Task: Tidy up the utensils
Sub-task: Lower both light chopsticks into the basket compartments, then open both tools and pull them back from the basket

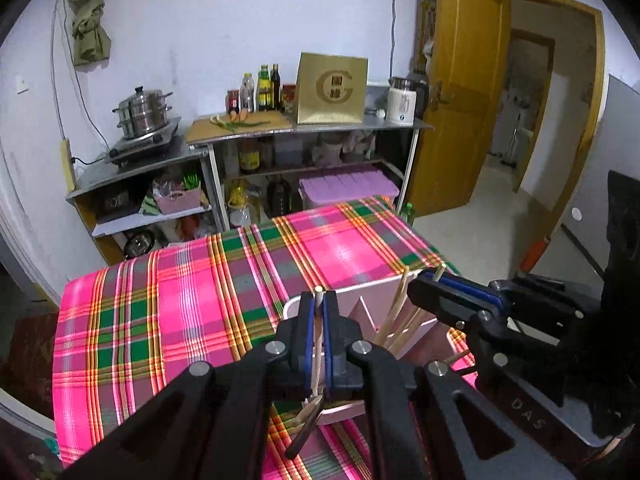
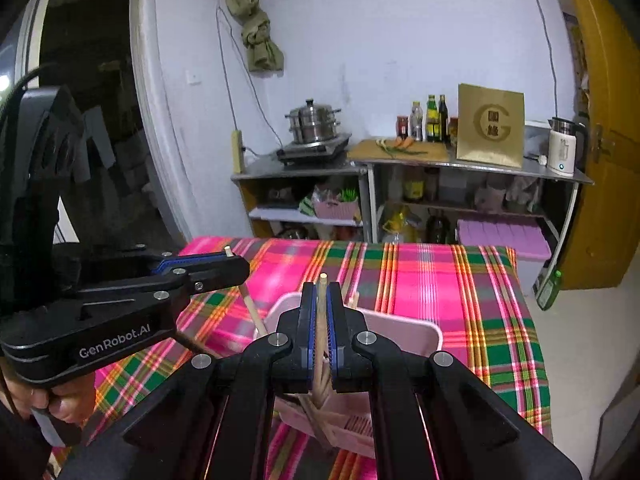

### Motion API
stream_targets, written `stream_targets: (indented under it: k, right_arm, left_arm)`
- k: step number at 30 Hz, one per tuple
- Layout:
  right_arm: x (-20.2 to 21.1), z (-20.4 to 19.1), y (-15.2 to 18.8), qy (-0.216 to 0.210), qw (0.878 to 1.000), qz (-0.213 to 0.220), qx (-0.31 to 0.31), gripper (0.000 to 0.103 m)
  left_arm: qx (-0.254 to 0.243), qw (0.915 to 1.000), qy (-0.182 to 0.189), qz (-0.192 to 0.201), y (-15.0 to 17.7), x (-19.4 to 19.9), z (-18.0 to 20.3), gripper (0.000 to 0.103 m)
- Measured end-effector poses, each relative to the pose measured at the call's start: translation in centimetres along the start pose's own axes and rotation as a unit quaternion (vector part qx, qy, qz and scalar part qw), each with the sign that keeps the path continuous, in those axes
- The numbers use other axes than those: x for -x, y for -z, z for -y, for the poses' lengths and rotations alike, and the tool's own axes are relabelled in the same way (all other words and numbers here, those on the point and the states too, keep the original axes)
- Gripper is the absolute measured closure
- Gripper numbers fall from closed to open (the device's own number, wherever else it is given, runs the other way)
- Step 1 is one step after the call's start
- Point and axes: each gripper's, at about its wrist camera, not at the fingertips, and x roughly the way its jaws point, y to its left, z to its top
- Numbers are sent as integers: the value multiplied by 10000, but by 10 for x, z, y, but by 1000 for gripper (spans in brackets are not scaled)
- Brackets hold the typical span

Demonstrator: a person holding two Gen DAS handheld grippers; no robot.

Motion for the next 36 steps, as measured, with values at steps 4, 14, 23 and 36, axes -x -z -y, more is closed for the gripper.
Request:
stream_targets:
  k: [4, 14, 23, 36]
  right_arm:
    - [-5, 2, 4, 37, 9999, -139, 1, 98]
    - [-12, 6, 10, 10, 9994, -344, -26, 98]
    - [-9, 7, 11, -34, 9993, -375, -24, 93]
    - [26, 5, 13, 52, 9999, -119, -89, 87]
  left_arm:
    - [-20, 9999, -23, -152, 5, -9, 3, 98]
    - [-23, 9997, -6, -263, 12, -16, 5, 98]
    - [-6, 9999, 9, -122, 11, -5, 5, 89]
    - [82, 9994, 63, 317, 22, 42, 4, 82]
